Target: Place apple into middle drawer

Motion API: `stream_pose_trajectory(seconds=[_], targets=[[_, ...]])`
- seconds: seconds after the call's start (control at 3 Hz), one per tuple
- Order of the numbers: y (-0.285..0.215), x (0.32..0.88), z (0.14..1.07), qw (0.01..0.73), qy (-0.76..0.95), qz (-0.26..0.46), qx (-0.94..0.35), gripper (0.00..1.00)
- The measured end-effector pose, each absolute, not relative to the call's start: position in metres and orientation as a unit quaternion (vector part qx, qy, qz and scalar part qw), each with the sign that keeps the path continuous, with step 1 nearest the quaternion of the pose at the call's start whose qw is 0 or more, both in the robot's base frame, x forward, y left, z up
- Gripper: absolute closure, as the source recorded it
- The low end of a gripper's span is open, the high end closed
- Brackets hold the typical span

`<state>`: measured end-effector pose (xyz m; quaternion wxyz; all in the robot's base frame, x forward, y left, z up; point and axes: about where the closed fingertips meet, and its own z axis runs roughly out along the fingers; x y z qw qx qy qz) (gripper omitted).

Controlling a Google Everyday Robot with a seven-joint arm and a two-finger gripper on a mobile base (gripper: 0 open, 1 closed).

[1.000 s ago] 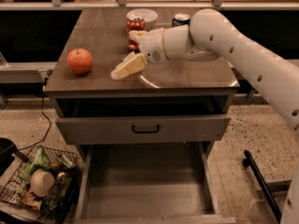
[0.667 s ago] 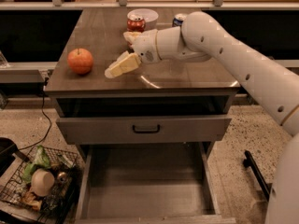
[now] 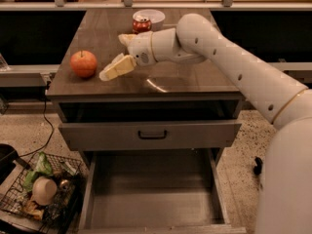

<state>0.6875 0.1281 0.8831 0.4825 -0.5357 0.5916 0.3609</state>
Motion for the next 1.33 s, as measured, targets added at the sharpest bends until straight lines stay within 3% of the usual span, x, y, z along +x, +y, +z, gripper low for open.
stream_pose_trajectory(seconds=[1.33], targets=[[0.18,0.684,0.856,0.454,0.576,0.398,-0.551,0.0]])
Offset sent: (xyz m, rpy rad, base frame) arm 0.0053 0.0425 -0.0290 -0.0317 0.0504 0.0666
